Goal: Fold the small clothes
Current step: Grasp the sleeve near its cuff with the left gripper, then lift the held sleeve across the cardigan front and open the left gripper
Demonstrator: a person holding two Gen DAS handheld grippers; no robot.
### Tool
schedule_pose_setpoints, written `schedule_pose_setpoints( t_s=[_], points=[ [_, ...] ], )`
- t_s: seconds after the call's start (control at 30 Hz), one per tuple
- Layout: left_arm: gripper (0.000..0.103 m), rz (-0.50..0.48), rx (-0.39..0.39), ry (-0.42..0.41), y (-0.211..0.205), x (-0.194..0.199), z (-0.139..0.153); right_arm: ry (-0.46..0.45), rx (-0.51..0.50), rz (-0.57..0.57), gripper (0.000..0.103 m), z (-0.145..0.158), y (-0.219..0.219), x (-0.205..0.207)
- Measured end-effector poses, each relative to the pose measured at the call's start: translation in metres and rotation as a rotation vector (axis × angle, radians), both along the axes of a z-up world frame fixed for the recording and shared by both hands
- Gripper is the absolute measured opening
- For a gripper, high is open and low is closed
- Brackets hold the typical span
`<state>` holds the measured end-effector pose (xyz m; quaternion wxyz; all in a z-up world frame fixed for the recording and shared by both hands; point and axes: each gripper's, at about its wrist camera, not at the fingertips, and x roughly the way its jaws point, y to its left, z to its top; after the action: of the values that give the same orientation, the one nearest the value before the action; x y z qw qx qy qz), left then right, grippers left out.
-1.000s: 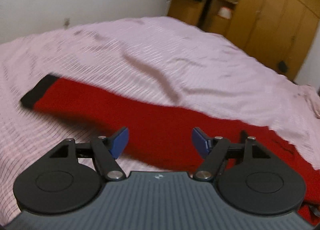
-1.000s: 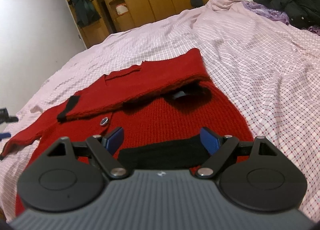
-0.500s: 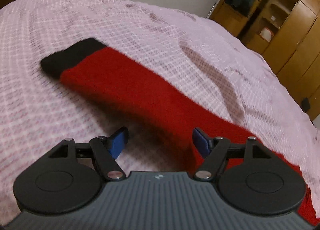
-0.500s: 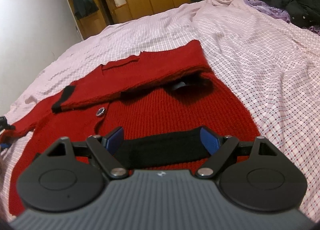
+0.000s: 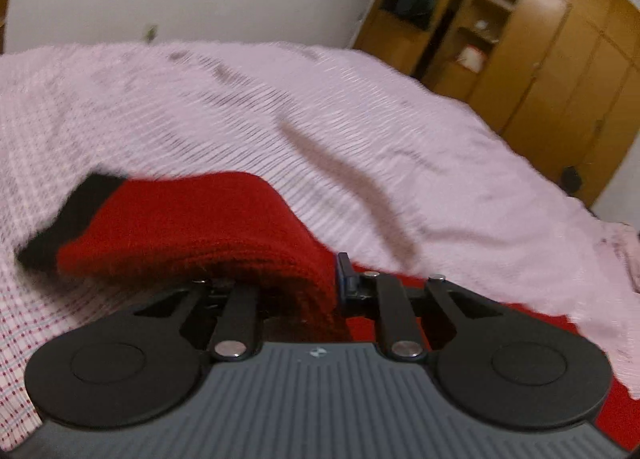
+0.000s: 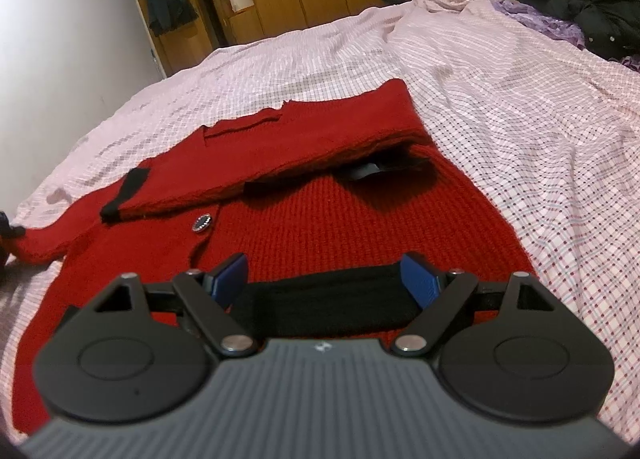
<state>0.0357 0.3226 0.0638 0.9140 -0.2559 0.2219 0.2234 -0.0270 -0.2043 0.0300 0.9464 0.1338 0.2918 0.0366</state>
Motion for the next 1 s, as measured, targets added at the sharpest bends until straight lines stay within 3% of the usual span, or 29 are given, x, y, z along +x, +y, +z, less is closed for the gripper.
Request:
schedule_pose_setpoints(
  t_s=[0.3,0.53,0.77,1.0],
  points=[
    [0.017,-0.197,0.085,-0.135,-0.069,0.007,0.066,-0.015,0.030,-0.006,0.085,0.001,-0.006,-0.005],
    [0.016,-0.332,0.105,-0.177,-0.138,0.028,0.093,-0.034,0.069,-0.025,0.085,0.002,-0.018,-0.009],
    [0.015,-0.440,0.116,-0.163,-0.214,0.057,0.094,-0.046,0.110,-0.044,0.085,0.000,-0.031,-0.011],
    [0.015,-0.542,0.167,-0.078,-0.291,0.088,0.067,-0.057,0.154,-0.050,0.085,-0.002,-0.046,-0.013]
  ],
)
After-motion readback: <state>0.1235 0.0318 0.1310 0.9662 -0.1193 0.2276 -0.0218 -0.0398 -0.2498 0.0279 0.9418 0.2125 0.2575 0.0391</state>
